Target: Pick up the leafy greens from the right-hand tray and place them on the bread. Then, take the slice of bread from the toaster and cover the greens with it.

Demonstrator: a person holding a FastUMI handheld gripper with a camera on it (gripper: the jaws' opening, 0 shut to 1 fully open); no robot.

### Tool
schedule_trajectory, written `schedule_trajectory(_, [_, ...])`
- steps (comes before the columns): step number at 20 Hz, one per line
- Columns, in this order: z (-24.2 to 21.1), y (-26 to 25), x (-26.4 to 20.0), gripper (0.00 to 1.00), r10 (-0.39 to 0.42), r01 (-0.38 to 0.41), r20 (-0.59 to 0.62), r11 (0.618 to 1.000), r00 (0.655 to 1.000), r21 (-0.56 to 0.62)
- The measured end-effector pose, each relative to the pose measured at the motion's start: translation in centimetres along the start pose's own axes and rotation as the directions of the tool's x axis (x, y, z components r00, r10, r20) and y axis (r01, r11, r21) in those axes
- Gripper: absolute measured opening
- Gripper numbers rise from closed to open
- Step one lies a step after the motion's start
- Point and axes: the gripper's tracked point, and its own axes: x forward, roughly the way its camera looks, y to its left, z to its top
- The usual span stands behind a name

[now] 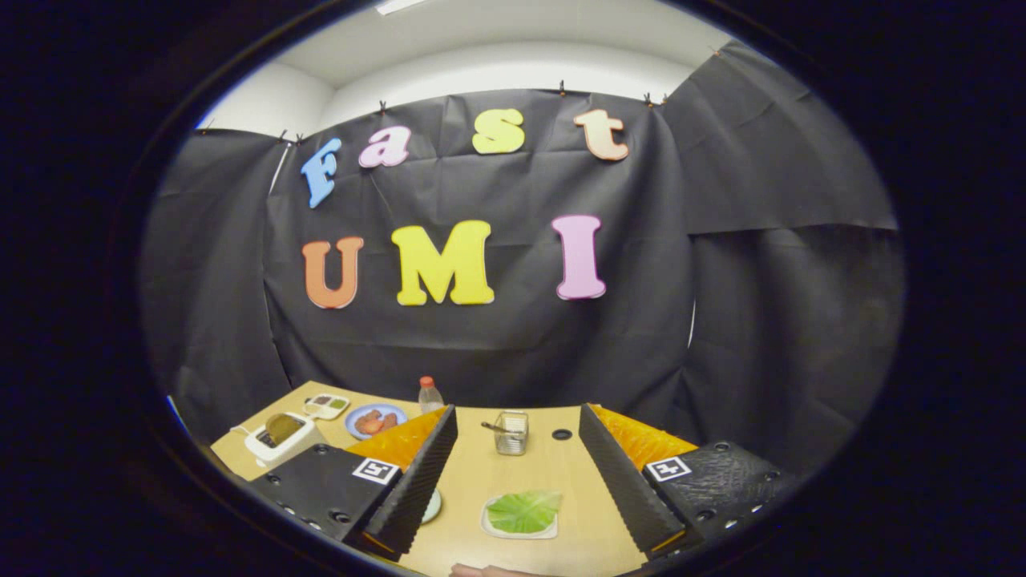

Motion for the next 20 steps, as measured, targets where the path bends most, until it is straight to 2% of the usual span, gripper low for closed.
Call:
schedule_trajectory(3, [-4.8,-1.9,3.5,0.96,-0.019,0.02,-0.091,1.0,0.996,0.001])
schedule_trajectory(6, [-10.7,-3.5,6.8,0.96,-0.028,0.038,-0.221,0.998,0.975,0.04])
schedule_trajectory(12, [-20.1,-6.4,13.0,0.96,-0.052,0.075,-0.414,0.996,0.909,0.039])
schedule_trajectory(14, [-23.2,-6.7,14.7,0.95,-0.037,0.079,-0.492,0.995,0.87,0.066])
schedule_trajectory(18, [-27.1,-6.7,17.3,0.93,-0.009,0.084,-0.581,0.991,0.814,0.102])
schedule_trajectory(20, [-28.3,-6.5,18.2,0.87,-0.007,0.084,-0.607,0.992,0.795,0.099])
